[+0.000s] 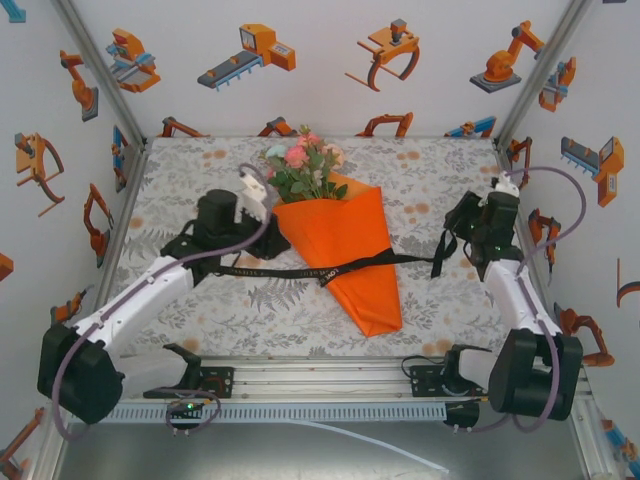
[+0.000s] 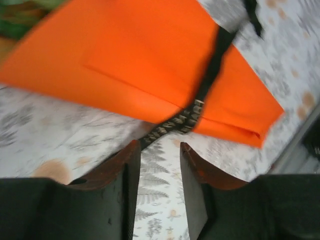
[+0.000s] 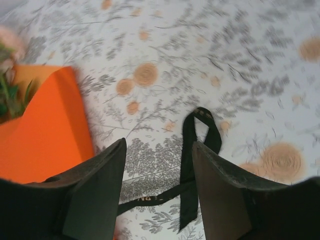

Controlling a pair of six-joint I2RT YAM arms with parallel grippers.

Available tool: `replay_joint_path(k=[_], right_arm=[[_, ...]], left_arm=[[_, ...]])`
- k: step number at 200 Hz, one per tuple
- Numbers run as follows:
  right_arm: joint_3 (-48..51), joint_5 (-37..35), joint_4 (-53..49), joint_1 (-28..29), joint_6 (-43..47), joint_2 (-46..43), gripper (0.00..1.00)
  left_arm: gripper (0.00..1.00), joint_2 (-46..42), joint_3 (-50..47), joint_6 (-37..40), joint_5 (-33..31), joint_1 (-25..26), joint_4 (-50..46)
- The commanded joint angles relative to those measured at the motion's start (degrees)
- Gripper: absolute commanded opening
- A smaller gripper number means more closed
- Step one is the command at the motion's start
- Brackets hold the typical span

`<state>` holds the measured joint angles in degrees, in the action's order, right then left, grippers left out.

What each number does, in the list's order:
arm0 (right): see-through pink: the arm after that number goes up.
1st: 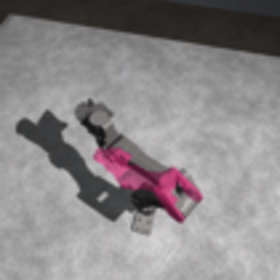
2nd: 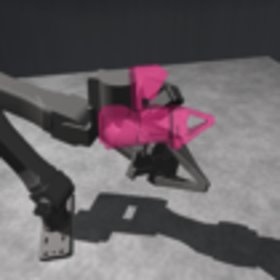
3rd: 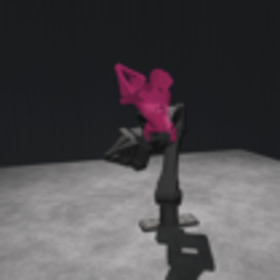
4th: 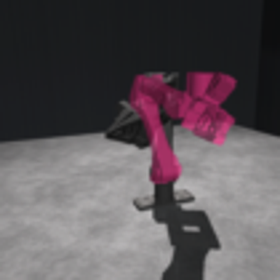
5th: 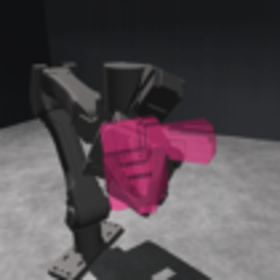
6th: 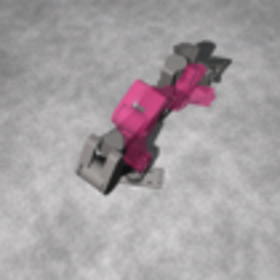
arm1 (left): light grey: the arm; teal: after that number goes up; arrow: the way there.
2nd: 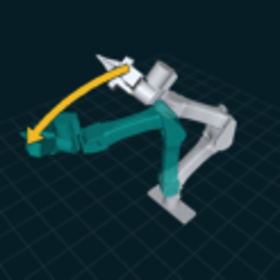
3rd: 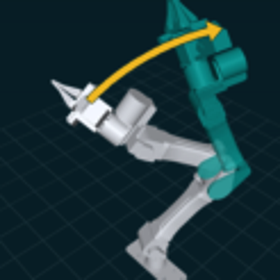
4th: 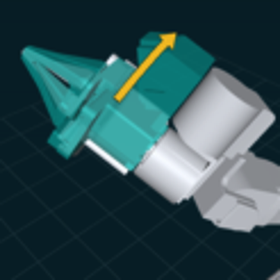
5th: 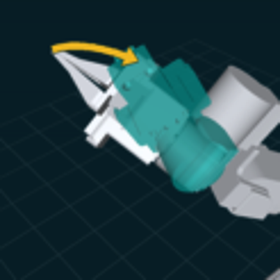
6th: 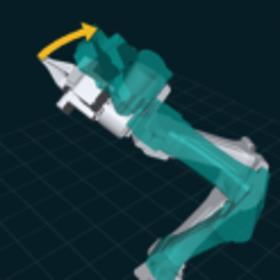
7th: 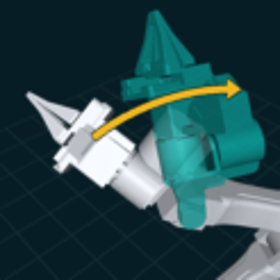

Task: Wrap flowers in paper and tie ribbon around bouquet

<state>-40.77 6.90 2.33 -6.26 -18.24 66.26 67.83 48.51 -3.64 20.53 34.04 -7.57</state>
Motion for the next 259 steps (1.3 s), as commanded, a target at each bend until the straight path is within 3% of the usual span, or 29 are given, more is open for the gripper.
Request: replay_joint_path(k=[1, 22, 52, 92, 108, 116, 136, 201, 259], right_arm=[[-1.6, 14.2, -2.4, 4.0, 29.3, 0.0, 0.52], [-5.4, 25.3, -18.9, 7.9, 61.5, 6.3, 0.54], [-16.1, 25.9, -40.5, 10.9, 77.8, 19.9, 0.51], [-18.0, 22.2, -38.2, 15.3, 77.9, 28.0, 0.53], [-19.7, 21.2, -39.4, 16.1, 77.9, 31.2, 0.48], [-20.4, 20.5, -39.9, 16.4, 78.0, 32.6, 0.40], [-21.9, 19.7, -40.5, 16.9, 78.0, 33.3, 0.00], [-20.9, 22.8, -38.8, 18.9, 78.3, 29.3, 0.00], [-21.8, 24.4, -39.0, 19.1, 77.7, 29.1, 0.00]], left_arm=[[0.46, 4.7, -1.5, 13.8, -4.9, 6.7, -3.6], [0.51, 10.1, -1.5, 17.2, -5.5, 9.6, 0.9], [0.56, 15.1, 0.8, 20.8, -4.3, 9.7, 1.8], [0.62, 16.4, -1.1, 23.6, -4.0, 9.6, 4.3], [0.66, 17.0, -1.4, 23.9, -5.5, 9.4, 4.0], [0.68, 17.4, -1.4, 23.9, -5.8, 9.4, 3.9], [0.71, 18.9, -1.5, 23.9, -7.1, 9.4, 3.7], [0.68, 23.2, -4.7, 25.4, -15.6, 10.1, 12.8], [0.57, 28.4, -1.8, 25.0, -8.8, 10.2, 13.5]])
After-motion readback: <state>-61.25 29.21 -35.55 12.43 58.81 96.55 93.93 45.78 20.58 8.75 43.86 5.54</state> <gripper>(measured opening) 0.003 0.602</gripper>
